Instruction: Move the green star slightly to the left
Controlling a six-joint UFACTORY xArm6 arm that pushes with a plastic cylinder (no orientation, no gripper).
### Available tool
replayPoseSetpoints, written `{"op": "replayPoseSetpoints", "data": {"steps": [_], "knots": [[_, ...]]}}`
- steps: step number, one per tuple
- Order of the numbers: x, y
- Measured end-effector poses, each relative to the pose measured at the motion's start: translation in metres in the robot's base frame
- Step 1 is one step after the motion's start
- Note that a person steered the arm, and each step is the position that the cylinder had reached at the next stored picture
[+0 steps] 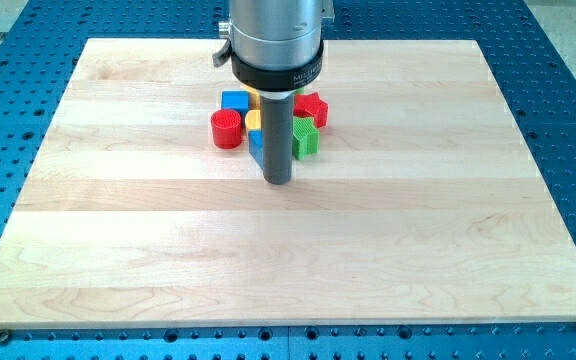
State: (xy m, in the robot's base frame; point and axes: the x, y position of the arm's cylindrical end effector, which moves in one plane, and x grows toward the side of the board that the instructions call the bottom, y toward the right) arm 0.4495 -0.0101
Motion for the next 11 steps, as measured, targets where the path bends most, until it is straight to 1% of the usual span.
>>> {"op": "replayPoseSetpoints", "data": {"steps": [2,3,4,5,6,8,9,10,11], "knots": [[-0.008,-0.003],[0.007,0.013],[0.01,0.082],[-0.009,0.088],[-0.012,0.072],[-0.031,0.058],[-0.034,0.085],[-0.071,0.134],[-0.078,0.105]]}}
